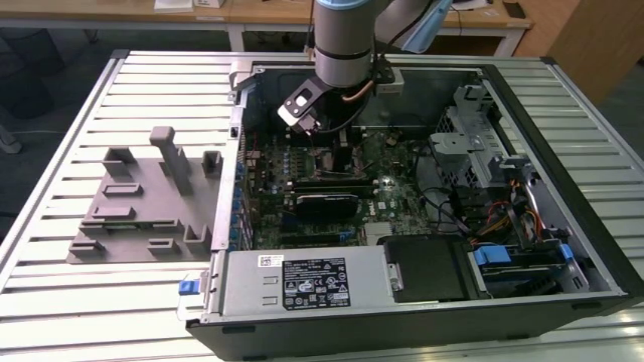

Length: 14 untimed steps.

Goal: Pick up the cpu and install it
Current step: 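Place the cpu into insertion slot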

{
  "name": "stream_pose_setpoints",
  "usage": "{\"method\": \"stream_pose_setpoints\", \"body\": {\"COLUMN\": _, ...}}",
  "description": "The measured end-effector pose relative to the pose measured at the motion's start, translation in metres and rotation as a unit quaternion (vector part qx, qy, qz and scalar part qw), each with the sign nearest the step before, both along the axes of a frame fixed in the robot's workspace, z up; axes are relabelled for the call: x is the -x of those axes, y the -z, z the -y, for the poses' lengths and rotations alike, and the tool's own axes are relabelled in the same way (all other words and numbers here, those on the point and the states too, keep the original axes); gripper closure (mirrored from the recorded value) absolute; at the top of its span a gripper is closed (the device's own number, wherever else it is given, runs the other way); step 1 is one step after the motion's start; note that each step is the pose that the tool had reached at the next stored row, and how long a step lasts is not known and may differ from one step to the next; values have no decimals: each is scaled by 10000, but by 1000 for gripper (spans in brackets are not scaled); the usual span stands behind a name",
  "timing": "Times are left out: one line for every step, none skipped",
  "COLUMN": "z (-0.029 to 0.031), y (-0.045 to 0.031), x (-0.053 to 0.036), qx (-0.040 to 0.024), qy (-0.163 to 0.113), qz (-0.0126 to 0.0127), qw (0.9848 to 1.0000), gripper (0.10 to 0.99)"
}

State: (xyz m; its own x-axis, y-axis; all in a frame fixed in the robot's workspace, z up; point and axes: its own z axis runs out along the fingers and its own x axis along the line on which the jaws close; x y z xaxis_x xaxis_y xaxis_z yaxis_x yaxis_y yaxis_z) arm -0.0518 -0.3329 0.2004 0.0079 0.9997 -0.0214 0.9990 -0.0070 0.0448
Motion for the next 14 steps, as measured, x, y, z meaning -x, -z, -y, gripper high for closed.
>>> {"method": "stream_pose_setpoints", "body": {"z": 0, "y": -28, "x": 0, "qx": 1, "qy": 0, "qz": 0, "qw": 10000, "gripper": 486}}
{"method": "stream_pose_setpoints", "body": {"z": 0, "y": -54, "x": 0, "qx": 0, "qy": 0, "qz": 0, "qw": 10000, "gripper": 486}}
{"method": "stream_pose_setpoints", "body": {"z": 0, "y": -79, "x": 0, "qx": 0, "qy": 0, "qz": 0, "qw": 10000, "gripper": 486}}
{"method": "stream_pose_setpoints", "body": {"z": 0, "y": -105, "x": 0, "qx": 1, "qy": 0, "qz": 0, "qw": 10000, "gripper": 486}}
{"method": "stream_pose_setpoints", "body": {"z": 0, "y": -128, "x": 0, "qx": 0, "qy": 0, "qz": 1, "qw": 10000, "gripper": 486}}
{"method": "stream_pose_setpoints", "body": {"z": 0, "y": -149, "x": 0, "qx": 0, "qy": 0, "qz": 2, "qw": 10000, "gripper": 486}}
{"method": "stream_pose_setpoints", "body": {"z": 0, "y": -170, "x": 0, "qx": 0, "qy": 0, "qz": 3, "qw": 10000, "gripper": 486}}
{"method": "stream_pose_setpoints", "body": {"z": 0, "y": -191, "x": 0, "qx": 0, "qy": -1, "qz": 5, "qw": 10000, "gripper": 486}}
{"method": "stream_pose_setpoints", "body": {"z": 0, "y": -208, "x": 0, "qx": 0, "qy": 0, "qz": 6, "qw": 10000, "gripper": 486}}
{"method": "stream_pose_setpoints", "body": {"z": 0, "y": -222, "x": 0, "qx": 1, "qy": 0, "qz": 7, "qw": 10000, "gripper": 486}}
{"method": "stream_pose_setpoints", "body": {"z": 0, "y": -228, "x": 0, "qx": 1, "qy": 0, "qz": 7, "qw": 10000, "gripper": 486}}
{"method": "stream_pose_setpoints", "body": {"z": 0, "y": -229, "x": 0, "qx": 0, "qy": 0, "qz": 8, "qw": 10000, "gripper": 486}}
{"method": "stream_pose_setpoints", "body": {"z": 0, "y": -231, "x": 0, "qx": -1, "qy": 0, "qz": 8, "qw": 10000, "gripper": 486}}
{"method": "stream_pose_setpoints", "body": {"z": 0, "y": -233, "x": 0, "qx": 0, "qy": 0, "qz": 8, "qw": 10000, "gripper": 486}}
